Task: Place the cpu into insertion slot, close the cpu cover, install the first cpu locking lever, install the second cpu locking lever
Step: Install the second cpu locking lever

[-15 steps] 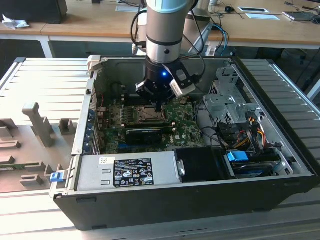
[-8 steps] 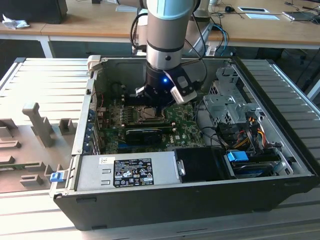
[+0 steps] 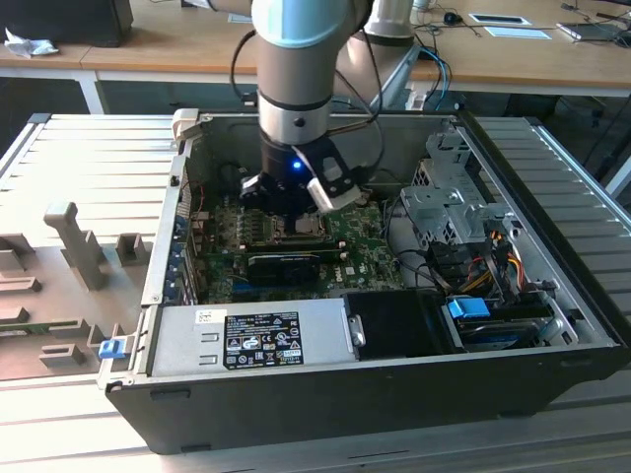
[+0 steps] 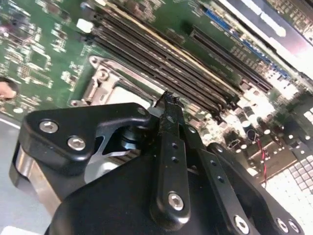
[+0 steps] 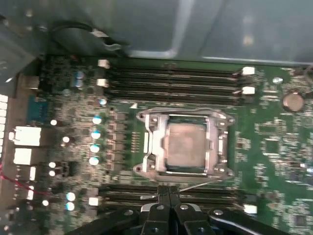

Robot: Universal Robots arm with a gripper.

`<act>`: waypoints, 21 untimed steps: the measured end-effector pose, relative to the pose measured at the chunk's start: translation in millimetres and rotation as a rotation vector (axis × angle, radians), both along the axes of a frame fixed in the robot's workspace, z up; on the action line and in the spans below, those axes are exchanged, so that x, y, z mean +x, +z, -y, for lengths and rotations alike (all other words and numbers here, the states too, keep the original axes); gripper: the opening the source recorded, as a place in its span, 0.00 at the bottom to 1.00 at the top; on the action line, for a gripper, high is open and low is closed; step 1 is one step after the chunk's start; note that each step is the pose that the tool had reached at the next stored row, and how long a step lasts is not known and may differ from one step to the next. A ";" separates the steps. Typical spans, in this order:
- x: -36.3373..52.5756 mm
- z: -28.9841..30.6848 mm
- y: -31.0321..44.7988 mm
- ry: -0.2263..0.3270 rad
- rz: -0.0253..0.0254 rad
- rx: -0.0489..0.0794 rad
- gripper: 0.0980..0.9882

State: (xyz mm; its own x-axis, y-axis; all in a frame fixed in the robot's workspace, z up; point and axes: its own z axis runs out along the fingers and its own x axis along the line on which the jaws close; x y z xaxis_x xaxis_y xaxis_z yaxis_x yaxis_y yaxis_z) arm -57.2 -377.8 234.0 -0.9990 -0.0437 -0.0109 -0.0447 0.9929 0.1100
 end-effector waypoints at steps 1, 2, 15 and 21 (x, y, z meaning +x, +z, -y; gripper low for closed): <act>-3.5 0.0 -2.7 0.002 0.0000 0.002 0.01; -5.8 0.0 -6.8 0.008 -0.0001 0.002 0.01; -12.4 18.9 -22.1 0.029 0.0032 0.130 0.01; -15.9 19.8 -27.7 0.029 0.0070 0.160 0.01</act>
State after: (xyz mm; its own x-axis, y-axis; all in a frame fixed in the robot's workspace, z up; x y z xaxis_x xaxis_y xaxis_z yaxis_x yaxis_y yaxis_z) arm -73.1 -397.7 206.3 -0.9972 -0.0699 -0.0270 -0.0746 0.9610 0.2664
